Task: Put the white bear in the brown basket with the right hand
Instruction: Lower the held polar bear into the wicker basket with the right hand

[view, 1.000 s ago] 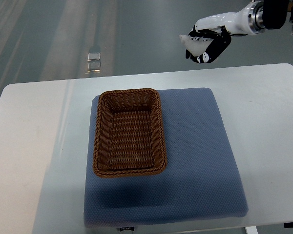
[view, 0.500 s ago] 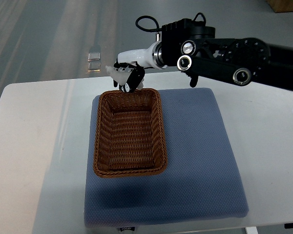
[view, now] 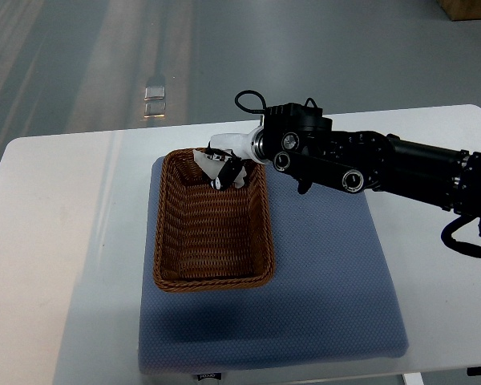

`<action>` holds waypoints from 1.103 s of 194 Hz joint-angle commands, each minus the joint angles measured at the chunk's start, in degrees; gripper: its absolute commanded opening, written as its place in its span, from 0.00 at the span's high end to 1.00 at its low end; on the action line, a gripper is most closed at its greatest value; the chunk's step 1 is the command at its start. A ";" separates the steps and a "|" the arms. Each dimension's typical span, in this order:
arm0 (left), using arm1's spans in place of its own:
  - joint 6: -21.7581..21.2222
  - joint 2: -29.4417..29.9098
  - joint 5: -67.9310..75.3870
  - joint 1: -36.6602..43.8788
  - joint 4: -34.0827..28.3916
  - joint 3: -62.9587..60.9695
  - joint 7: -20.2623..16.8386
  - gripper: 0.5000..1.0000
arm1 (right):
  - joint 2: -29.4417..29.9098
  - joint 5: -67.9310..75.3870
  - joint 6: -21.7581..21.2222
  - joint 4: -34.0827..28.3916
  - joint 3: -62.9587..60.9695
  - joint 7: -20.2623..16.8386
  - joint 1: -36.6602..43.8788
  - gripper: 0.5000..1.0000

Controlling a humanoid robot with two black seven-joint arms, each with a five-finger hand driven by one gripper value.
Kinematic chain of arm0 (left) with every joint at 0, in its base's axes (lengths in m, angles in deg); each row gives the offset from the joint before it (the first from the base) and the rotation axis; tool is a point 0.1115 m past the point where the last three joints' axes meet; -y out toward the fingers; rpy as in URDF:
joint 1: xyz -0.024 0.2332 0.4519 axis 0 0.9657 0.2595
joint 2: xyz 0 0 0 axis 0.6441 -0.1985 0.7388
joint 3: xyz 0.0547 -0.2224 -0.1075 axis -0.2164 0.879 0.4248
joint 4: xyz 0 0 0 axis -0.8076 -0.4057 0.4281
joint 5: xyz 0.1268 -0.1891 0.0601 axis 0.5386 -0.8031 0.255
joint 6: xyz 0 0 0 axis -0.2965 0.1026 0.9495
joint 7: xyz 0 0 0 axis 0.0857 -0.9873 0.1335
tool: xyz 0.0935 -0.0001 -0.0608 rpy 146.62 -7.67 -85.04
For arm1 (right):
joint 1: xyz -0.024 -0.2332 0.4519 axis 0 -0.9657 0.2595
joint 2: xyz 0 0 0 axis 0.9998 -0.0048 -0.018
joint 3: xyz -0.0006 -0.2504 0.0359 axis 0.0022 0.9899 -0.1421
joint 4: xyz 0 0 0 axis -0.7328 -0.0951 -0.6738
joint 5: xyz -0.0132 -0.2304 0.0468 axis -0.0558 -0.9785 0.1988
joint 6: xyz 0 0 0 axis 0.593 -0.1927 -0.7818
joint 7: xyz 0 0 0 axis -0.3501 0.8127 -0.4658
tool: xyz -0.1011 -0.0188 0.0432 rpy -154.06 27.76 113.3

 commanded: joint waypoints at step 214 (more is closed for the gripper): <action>0.00 0.00 0.01 0.00 0.02 -0.09 0.00 0.00 | -0.01 2.17 5.31 -4.18 -3.29 6.56 -10.26 0.68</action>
